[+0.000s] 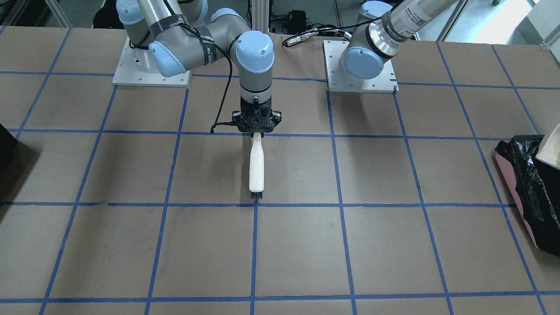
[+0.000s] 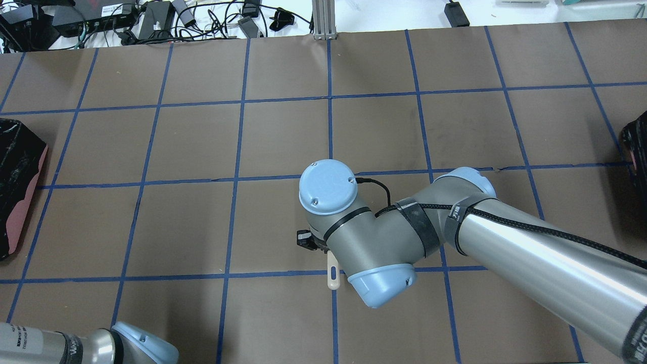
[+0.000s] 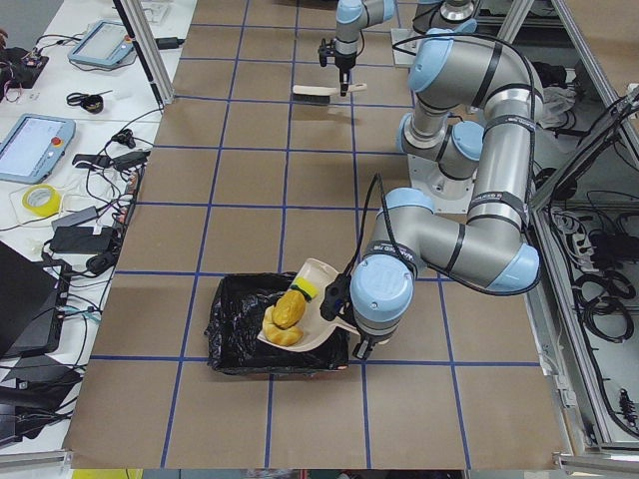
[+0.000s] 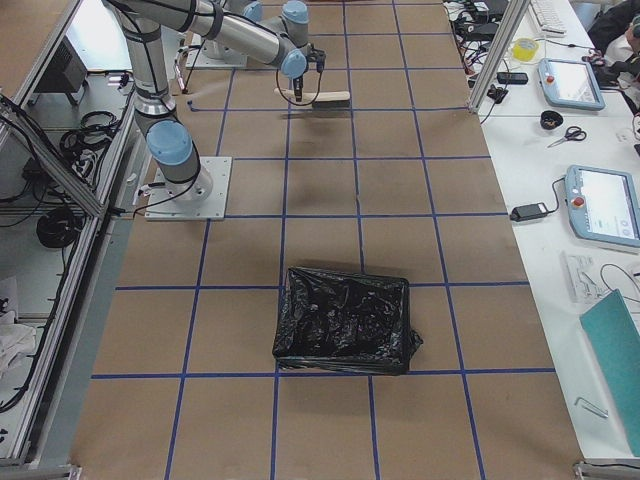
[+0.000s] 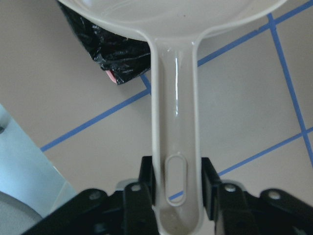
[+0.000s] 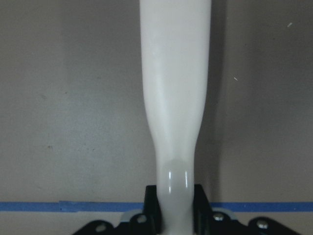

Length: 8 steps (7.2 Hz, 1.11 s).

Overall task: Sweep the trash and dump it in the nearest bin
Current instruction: 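Tip the dustpan over the black bin with the left gripper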

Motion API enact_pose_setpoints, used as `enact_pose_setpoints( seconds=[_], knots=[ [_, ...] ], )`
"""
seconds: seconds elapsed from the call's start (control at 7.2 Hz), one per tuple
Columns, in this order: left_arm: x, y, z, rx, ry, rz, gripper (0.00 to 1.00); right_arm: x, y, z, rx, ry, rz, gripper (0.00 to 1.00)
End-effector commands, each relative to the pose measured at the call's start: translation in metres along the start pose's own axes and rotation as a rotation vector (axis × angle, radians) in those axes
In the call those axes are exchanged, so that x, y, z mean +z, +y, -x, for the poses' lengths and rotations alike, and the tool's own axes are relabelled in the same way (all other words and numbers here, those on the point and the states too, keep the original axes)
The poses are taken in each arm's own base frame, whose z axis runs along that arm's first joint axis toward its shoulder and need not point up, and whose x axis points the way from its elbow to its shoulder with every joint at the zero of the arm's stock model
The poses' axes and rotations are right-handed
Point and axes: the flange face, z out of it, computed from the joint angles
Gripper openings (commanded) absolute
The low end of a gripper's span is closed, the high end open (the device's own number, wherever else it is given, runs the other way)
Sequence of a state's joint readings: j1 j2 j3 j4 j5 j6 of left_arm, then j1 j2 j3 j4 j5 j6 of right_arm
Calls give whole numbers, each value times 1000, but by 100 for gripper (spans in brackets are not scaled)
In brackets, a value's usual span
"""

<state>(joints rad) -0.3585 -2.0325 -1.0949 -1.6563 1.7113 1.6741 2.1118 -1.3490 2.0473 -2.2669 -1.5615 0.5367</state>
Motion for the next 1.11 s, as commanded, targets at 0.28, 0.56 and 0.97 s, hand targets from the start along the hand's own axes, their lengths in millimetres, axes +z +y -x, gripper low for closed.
enact_pose_setpoints(
  seconds=[0.28,0.56,0.97],
  knots=[
    [-23,-15,-5,-113,-42,162,0,13,9,-2,-9,17,25,1],
    [-30,-56,-10,-97,-70,198,0,12,8,-2,-11,17,23,38],
    [-49,-74,-16,-51,-140,223,0,11,5,0,-16,8,7,88]
  ],
)
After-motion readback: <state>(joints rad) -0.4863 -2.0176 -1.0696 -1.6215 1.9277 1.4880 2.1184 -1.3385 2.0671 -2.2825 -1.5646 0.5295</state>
